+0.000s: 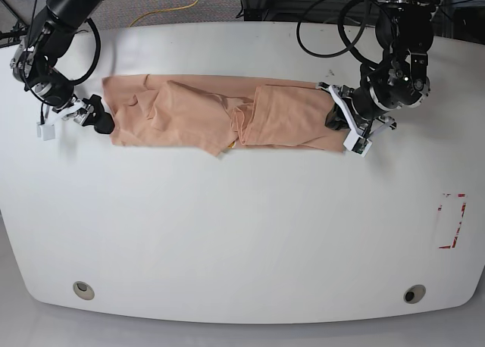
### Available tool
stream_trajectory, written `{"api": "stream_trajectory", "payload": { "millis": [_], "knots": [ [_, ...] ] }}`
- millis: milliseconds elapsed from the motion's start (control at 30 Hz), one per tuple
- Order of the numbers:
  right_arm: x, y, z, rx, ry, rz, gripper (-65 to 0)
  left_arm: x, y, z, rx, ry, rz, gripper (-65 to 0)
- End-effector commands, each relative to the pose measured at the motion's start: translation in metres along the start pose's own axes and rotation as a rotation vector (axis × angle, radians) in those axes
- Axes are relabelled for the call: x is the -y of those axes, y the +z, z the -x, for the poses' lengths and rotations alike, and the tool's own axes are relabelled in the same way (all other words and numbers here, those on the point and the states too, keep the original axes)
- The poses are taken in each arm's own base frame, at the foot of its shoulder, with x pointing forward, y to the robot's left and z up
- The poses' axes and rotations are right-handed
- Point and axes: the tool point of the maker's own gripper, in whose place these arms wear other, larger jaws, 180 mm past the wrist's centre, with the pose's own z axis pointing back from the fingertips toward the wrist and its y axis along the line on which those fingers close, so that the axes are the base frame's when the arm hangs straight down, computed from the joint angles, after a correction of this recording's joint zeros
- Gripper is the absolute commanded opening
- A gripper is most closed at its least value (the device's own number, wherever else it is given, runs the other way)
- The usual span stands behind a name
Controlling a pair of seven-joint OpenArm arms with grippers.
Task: Fold the T-shirt properly
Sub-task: 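Fold the shirt's end with the left gripper toward the right gripper, then grasp the shirt's end with the right gripper and fold it toward the left gripper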
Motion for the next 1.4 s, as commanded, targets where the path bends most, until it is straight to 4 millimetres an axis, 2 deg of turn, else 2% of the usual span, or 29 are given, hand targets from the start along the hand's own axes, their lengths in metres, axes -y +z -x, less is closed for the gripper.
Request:
{"api": "stream_trajectory", "payload": {
  "millis": [0,133,300,400,467,567,767,800,900,933,1067,1200,1300,1367],
  "knots": [
    [0.002,0.002,-0.009,0.027,-0.003,-0.011,-11.3,-0.003,0.000,-0.007,0.029,0.002,0.001,-65.0],
    [0.004,-0.001,0.002,0.004,-0.024,-0.014,-11.3,-0.004,0.000,-0.007,0.027,0.005,0.000,-65.0],
    [-0.016,-0.021,0.021,-0.050,-0.021,-0.060,-11.4,-0.004,0.000,-0.008,0.030,0.005,-0.001,-65.0],
    [-0.026,-0.031,0.031,-0.087,-0.013,-0.085,-15.2,-0.004,0.000,-0.009,0.033,0.006,0.001,-65.0],
    [-0.033,-0.036,0.037,-0.096,-0.015,-0.103,-22.0,-0.004,0.000,-0.009,0.033,0.006,0.001,-65.0],
    [-0.042,-0.038,0.034,-0.085,-0.009,-0.111,-30.4,-0.004,0.000,-0.009,0.032,0.005,0.000,-65.0],
    [-0.055,-0.041,0.026,-0.077,-0.042,-0.096,-40.6,-0.004,0.000,-0.008,0.031,0.006,0.000,-65.0],
    [-0.058,-0.041,0.025,-0.078,-0.033,-0.098,-44.1,-0.004,0.000,-0.008,0.031,0.006,0.000,-65.0],
    [-0.064,-0.039,0.017,-0.062,-0.006,-0.100,-61.8,-0.004,0.000,-0.009,0.031,0.006,0.000,-65.0],
    [-0.065,-0.038,0.016,-0.059,-0.002,-0.100,-65.0,-0.004,0.000,-0.009,0.032,0.007,0.001,-65.0],
    [-0.069,-0.036,0.011,-0.045,0.021,-0.102,-65.0,-0.003,-0.001,-0.009,0.032,0.008,0.003,-65.0],
    [-0.077,-0.029,0.006,-0.025,0.066,-0.102,-65.0,-0.003,-0.005,-0.018,0.049,0.009,0.007,-65.0],
    [-0.089,-0.021,-0.005,0.004,0.127,-0.104,-65.0,0.001,-0.017,-0.009,0.025,0.056,0.027,-65.0],
    [-0.104,-0.019,-0.009,0.012,0.174,-0.115,-65.0,-0.002,-0.023,-0.014,0.025,0.067,0.032,-65.0]
  ]
}}
